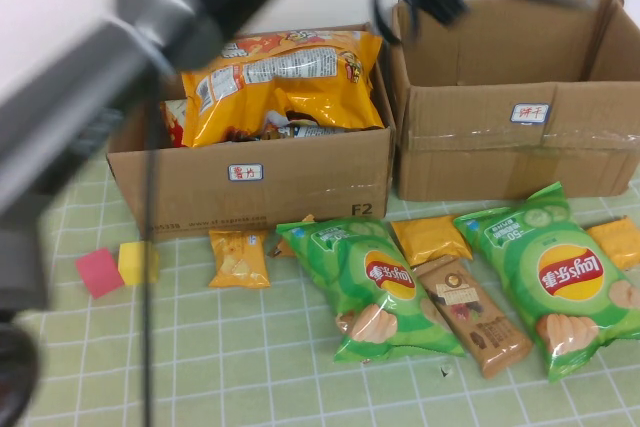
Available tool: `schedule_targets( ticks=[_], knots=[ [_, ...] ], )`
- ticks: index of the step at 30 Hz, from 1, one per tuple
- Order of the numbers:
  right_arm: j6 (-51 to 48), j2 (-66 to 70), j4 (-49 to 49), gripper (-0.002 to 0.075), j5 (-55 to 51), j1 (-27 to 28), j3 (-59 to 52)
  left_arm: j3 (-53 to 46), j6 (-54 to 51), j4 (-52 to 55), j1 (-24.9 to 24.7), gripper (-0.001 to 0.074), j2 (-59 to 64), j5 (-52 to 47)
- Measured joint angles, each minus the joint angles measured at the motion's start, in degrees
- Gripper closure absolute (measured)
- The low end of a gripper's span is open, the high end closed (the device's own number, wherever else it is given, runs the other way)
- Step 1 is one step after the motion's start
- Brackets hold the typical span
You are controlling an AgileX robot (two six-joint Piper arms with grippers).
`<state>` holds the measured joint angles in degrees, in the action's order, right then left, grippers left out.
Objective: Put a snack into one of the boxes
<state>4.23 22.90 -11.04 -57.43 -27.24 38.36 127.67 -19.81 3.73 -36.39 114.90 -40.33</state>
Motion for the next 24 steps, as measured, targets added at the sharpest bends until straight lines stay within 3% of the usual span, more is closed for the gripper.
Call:
schedule_targets(
  ticks=[5, 9, 15, 24],
  knots=[
    [-3.44, 0.00, 0.10, 0.0721, -5.70, 0.00, 0.09, 0.30, 15.72, 20.06, 0.00, 0.0720, -8.22, -17.33],
    [-4.23, 0.00, -0.61, 0.0721, -5.05, 0.00, 0.09, -1.44, 24.53, 27.90, 0.00, 0.0722, -13.67, -21.60],
    [-4.23, 0.00, -0.84, 0.0721, 2.01, 0.00, -0.55, -14.19, 33.24, 30.27, -2.08, 0.0724, -25.27, -12.67],
    [-3.77, 0.00, 3.50, 0.0721, 11.65, 0.00, -7.36, -55.77, 50.33, 37.79, -5.57, 0.0725, -46.52, 6.57]
  ],
)
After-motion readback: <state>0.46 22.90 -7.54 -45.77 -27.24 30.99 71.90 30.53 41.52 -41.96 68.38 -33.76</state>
